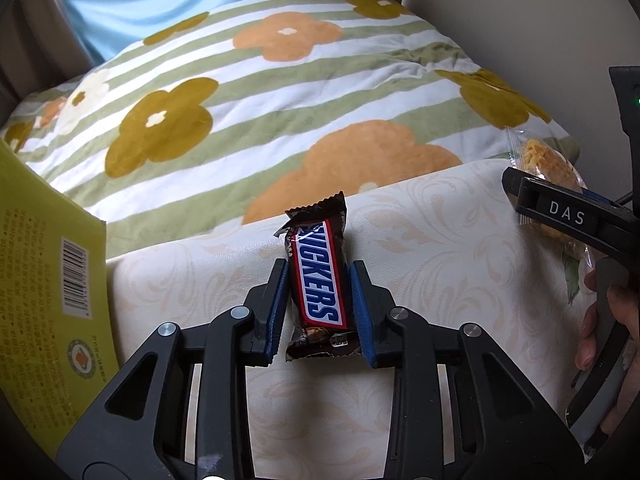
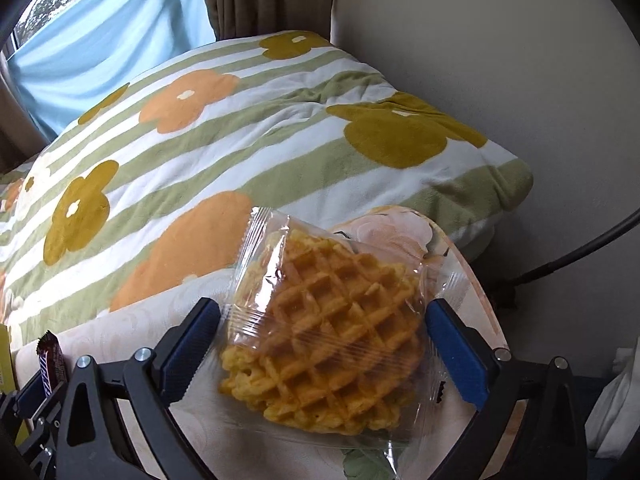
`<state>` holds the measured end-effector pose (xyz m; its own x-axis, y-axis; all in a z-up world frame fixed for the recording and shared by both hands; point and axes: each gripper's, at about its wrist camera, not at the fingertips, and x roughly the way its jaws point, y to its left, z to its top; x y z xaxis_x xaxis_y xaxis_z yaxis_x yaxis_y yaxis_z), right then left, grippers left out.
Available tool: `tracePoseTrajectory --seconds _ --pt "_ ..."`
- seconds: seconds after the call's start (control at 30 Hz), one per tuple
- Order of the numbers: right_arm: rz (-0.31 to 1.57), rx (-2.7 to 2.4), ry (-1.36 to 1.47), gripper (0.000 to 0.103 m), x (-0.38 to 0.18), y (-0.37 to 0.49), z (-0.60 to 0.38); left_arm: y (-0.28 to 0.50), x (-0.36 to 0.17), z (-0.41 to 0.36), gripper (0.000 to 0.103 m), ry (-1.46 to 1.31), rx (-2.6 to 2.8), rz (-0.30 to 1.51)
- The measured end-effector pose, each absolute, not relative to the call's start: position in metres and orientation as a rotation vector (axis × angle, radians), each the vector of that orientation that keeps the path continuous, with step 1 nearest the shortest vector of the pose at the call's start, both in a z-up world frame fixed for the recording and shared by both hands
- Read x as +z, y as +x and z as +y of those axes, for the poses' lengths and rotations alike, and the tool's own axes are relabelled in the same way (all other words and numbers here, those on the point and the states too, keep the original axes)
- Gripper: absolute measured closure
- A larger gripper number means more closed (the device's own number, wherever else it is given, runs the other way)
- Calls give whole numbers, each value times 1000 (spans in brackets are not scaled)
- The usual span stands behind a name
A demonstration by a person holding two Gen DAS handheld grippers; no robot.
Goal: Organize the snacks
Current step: 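Grasp the Snickers bar with the left tool while the right tool grasps the wrapped waffle, then carry the Snickers bar and waffle over the yellow box and open both tools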
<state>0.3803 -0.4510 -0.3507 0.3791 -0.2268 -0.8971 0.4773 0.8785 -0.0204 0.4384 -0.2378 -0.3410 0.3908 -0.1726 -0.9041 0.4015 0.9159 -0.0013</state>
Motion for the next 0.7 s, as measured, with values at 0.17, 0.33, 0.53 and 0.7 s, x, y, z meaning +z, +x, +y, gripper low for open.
tracePoseTrajectory --seconds 0.17,0.33,0.53,0.7 --pt "1080 -394 218 22 -344 371 -442 438 -341 -236 76 221 -365 1119" --pt "1069 -319 223 22 -340 359 -433 437 -340 -231 76 212 -346 1123" --pt "1064 -262 234 23 -329 351 -426 433 -324 -227 76 190 -326 1102" --pt "1001 -222 220 23 -298 344 -427 426 -289 -227 76 147 -320 1057"
